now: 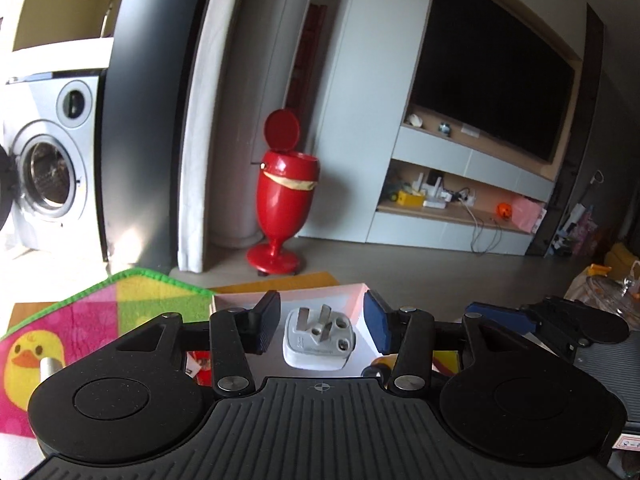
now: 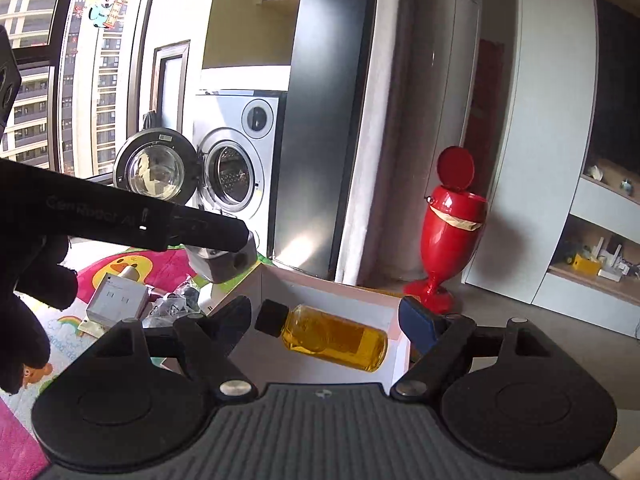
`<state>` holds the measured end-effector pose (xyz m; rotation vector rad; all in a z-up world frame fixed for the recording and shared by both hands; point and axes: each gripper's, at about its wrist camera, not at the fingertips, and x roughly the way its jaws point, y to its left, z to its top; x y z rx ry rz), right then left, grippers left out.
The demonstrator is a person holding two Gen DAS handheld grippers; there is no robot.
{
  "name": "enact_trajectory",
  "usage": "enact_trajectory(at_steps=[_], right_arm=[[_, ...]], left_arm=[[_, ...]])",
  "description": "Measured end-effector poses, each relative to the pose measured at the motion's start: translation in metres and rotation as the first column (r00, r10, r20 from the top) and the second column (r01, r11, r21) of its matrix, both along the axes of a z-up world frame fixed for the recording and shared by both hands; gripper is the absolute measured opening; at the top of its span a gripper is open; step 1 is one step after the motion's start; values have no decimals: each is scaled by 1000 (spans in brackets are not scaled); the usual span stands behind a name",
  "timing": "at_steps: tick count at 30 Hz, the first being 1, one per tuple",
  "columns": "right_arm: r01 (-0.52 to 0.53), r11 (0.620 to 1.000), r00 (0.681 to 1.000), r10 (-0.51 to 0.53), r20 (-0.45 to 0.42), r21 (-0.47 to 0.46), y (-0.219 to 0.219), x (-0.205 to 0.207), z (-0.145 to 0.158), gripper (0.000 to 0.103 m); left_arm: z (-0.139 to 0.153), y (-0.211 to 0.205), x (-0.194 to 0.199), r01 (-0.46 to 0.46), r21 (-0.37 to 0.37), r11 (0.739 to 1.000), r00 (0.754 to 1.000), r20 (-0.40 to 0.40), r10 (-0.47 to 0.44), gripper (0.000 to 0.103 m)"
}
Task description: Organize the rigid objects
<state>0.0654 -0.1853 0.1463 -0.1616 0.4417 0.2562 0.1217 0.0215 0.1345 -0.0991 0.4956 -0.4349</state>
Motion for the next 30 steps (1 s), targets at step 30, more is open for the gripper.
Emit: enact_trajectory(at_steps=[30], right_arm=[[-266,962,949,272,-160,61,76,-64,-68,84]], left_arm=[[-104,186,-49,-511,-10,859,853,-127,506,50]])
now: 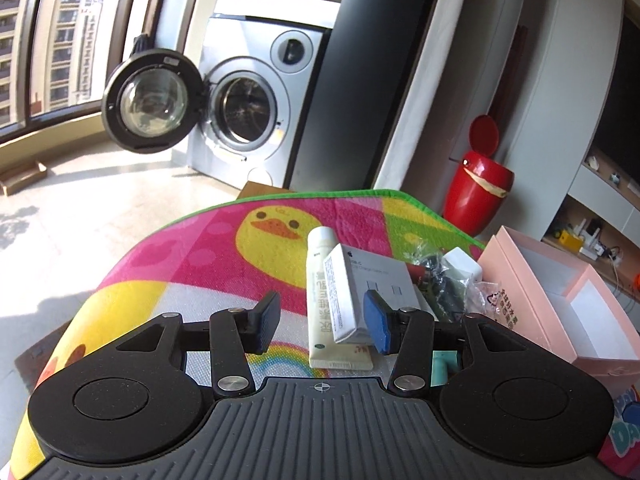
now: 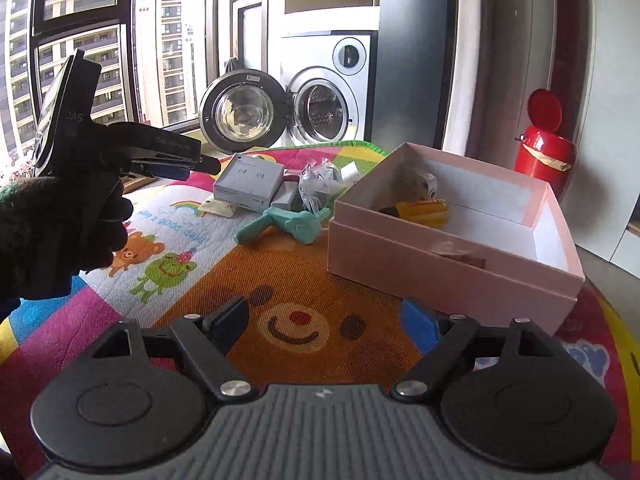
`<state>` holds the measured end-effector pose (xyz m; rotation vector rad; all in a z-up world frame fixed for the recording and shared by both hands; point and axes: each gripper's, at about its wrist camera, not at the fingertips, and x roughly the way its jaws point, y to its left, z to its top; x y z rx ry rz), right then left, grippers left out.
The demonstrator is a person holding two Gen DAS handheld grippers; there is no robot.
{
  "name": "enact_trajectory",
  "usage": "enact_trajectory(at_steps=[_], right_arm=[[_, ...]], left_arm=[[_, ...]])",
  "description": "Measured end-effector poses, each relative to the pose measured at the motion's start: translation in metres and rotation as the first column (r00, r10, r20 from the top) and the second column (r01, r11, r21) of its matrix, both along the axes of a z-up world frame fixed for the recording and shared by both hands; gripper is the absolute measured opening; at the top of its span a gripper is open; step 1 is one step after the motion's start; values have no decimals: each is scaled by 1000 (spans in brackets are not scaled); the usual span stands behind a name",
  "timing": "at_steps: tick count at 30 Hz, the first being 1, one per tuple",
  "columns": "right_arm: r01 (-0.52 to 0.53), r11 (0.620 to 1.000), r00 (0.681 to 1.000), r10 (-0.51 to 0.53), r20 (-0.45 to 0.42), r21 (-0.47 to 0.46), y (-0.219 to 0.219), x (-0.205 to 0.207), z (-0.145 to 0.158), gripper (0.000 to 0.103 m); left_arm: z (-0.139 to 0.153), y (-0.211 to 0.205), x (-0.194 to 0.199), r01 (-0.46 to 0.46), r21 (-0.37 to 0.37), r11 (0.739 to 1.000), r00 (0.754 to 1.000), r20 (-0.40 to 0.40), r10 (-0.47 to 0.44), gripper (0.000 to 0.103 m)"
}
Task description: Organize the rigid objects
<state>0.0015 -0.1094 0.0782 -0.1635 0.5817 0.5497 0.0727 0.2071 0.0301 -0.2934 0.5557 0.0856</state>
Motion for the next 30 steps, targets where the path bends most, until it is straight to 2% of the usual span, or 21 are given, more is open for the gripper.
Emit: enact_trajectory(at_steps=[3,6,8,11,14,15,16,19,21,25,27,30], right_arm=[[-39,999,998,40,-38,29,25,41,31,84],[-41,996,989,52,-140,76,61,103,55,84],[-30,997,977,45,-207,77,88,144,60,84],[14,999,961,-5,-276,31,125,197,47,80],[57,997,942,-72,-328,-55,158,242,19,67],[66,995,933,-89,-348,-77,164,251,10,57],[72,993,925,-102,-367,-94,168,256,2,52],[53,993,912,-90,-401,-102,169,259,-12,47],[26,993,912,-71,-404,-116,168,250,-14,45],[-32,993,898,-20,-440,-112,161,224,-17,44],[-60,993,886,4,-463,-105,156,208,-19,43],[-87,992,894,38,-446,-90,147,181,-17,43]], left_arm=[[-3,9,-7,12,-7,1000,1000,-17,-12,48],[-5,14,-19,31,-18,999,999,-17,-32,47],[-6,18,-29,47,-28,998,999,3,-47,47],[-9,20,-43,63,-23,998,998,8,-63,47],[-9,21,-56,56,-11,998,998,12,-56,40],[-10,23,-60,60,-13,998,998,11,-60,38],[-10,23,-63,62,-13,998,998,10,-62,36],[-10,23,-67,68,-5,998,998,2,-68,31],[-8,22,-67,67,2,998,998,-7,-67,27],[-3,15,-70,75,19,997,997,-9,-75,27],[-3,12,-68,97,-10,995,995,-5,-97,27],[-4,6,-68,136,-47,990,990,-13,-137,27]])
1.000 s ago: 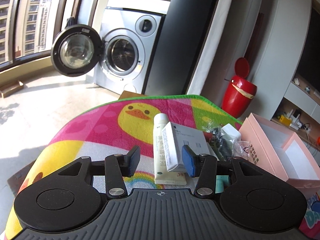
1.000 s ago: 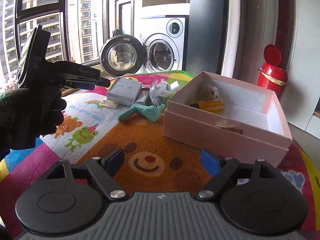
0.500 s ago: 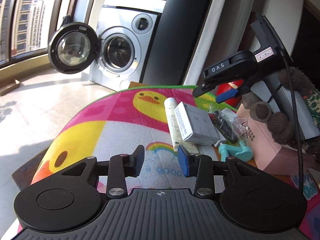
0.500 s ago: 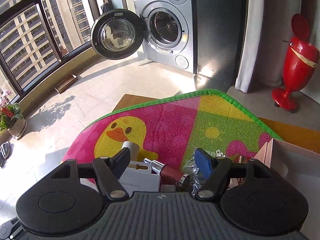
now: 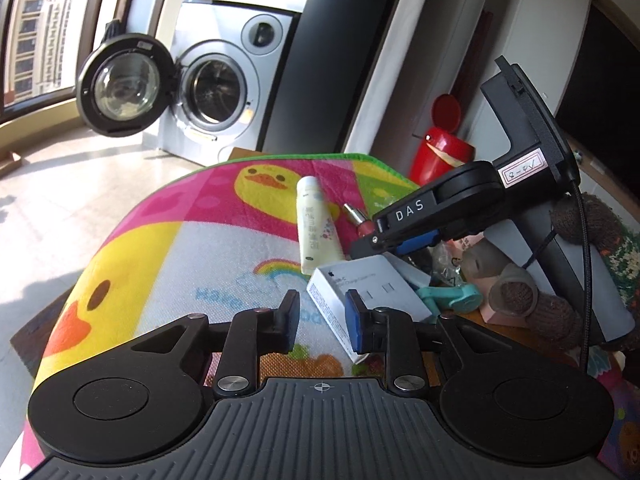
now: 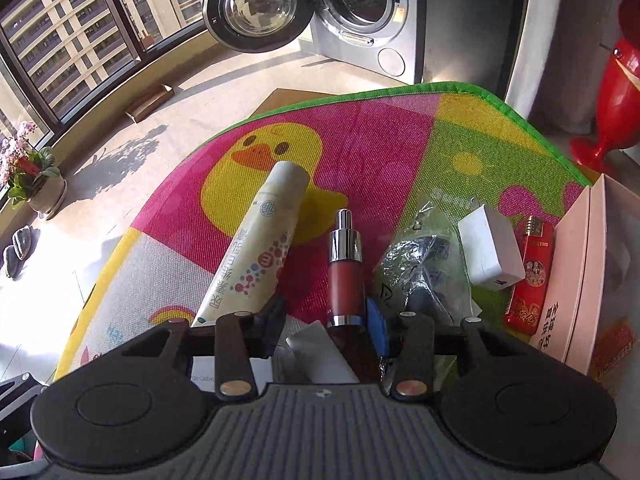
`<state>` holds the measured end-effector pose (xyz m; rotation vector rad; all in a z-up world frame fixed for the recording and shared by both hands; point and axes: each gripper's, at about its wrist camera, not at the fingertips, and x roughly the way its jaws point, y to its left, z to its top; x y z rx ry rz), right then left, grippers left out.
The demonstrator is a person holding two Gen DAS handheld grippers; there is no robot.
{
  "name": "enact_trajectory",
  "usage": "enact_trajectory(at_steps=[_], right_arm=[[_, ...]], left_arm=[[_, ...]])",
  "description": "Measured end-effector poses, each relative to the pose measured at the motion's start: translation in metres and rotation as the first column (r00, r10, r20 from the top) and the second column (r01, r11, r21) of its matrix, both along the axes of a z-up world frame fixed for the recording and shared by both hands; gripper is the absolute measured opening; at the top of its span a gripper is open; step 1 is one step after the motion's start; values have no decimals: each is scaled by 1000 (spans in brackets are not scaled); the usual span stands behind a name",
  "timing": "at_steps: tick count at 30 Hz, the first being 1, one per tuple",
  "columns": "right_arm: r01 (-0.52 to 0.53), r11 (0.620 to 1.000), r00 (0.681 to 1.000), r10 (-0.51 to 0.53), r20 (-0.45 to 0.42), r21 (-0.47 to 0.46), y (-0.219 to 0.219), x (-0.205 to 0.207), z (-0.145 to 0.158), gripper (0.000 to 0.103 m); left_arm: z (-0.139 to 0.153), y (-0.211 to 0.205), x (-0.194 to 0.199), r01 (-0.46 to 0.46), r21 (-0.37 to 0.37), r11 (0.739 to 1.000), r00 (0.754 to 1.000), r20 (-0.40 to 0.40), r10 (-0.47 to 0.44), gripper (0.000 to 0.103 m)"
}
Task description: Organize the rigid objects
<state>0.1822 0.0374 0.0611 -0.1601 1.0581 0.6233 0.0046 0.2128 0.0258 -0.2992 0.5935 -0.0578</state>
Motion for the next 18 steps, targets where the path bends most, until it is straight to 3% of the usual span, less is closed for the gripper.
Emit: enact_trajectory(at_steps=[7,11,15,18], right_arm=[[-79,996,996,78,31,50,-29,-58,3,43],[-92,993,994,88,60,78,-53,-85,6,45],[-69,993,990,57,129,92,-85,-106,11,45],[-72,994,982,55,181,84,-100,-125,16,47]], left_arm=[[4,-27,-16,111,-38,993,994,-18,-112,27],[3,-56,-23,206,36,978,978,-50,-204,27],[3,-82,-27,219,169,961,976,-55,-213,28],[4,-86,-26,208,194,959,978,-59,-200,28]])
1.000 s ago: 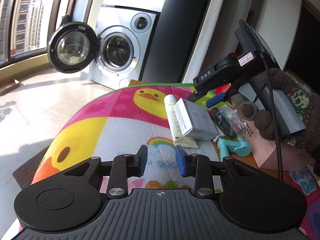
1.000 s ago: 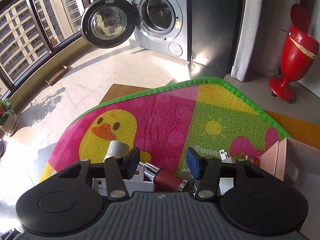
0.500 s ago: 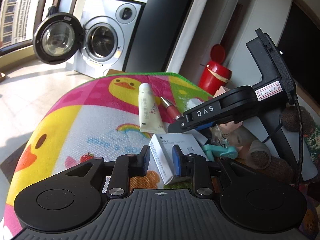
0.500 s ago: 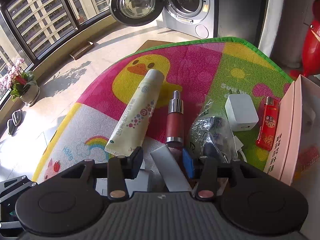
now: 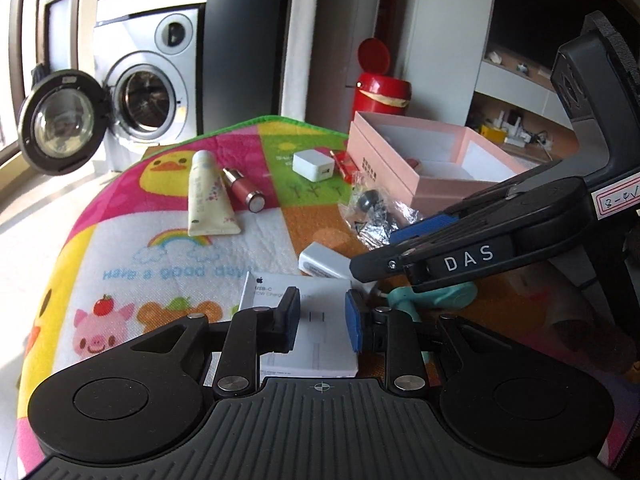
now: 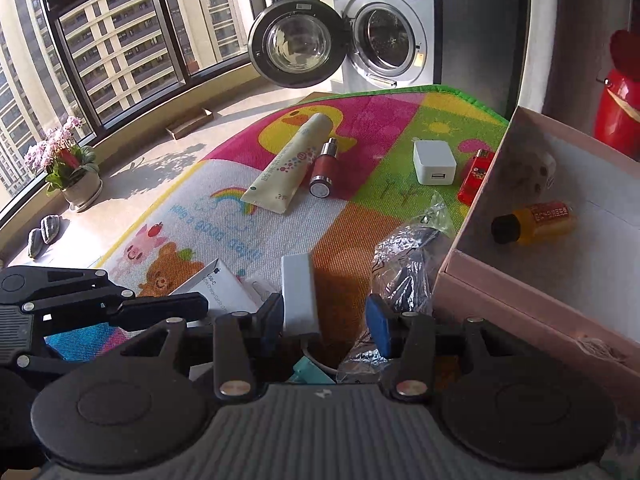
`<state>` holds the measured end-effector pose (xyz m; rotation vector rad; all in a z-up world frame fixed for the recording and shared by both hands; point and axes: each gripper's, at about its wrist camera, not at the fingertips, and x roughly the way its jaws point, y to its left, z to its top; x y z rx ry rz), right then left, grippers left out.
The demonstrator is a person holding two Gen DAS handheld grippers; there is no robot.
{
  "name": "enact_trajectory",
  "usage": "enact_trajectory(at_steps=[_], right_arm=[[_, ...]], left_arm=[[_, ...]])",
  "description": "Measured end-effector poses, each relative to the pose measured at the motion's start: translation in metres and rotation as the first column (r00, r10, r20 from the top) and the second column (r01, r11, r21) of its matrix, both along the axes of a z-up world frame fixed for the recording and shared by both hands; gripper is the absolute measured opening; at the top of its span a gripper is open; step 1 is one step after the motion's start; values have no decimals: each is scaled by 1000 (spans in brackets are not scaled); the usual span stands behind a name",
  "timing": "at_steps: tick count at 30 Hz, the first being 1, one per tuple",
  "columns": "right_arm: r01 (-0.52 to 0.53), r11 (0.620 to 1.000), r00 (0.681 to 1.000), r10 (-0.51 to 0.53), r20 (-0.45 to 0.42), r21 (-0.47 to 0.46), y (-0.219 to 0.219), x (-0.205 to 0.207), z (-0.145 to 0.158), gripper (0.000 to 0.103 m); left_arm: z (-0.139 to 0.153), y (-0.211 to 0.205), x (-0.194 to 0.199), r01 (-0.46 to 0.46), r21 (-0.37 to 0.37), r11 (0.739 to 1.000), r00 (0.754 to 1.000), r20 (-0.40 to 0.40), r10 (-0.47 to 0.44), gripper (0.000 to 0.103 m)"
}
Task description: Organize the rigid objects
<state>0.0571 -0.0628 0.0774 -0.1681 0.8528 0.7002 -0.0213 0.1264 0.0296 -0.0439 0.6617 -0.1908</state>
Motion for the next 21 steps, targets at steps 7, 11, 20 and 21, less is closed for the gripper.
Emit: enact_trajectory(at_steps=[7,11,20,21], right_arm=[[11,992,987,9,160,-127,-18,-48,-6,56],[59,975,975,-11,220,-216,-31,-58,-15,62],[174,980,976,-158,150,-98,-79,-51,-26,72],[176,981,977,-163,141,-86,-80,-51,-26,72]], left_arm=[[1,12,-2,-89,25,996,996,1,89,28],[3,30,-4,-157,28,987,988,-4,157,28],[21,53,-17,-130,-98,987,990,39,135,28],[24,45,-18,-84,-91,992,995,48,89,29]])
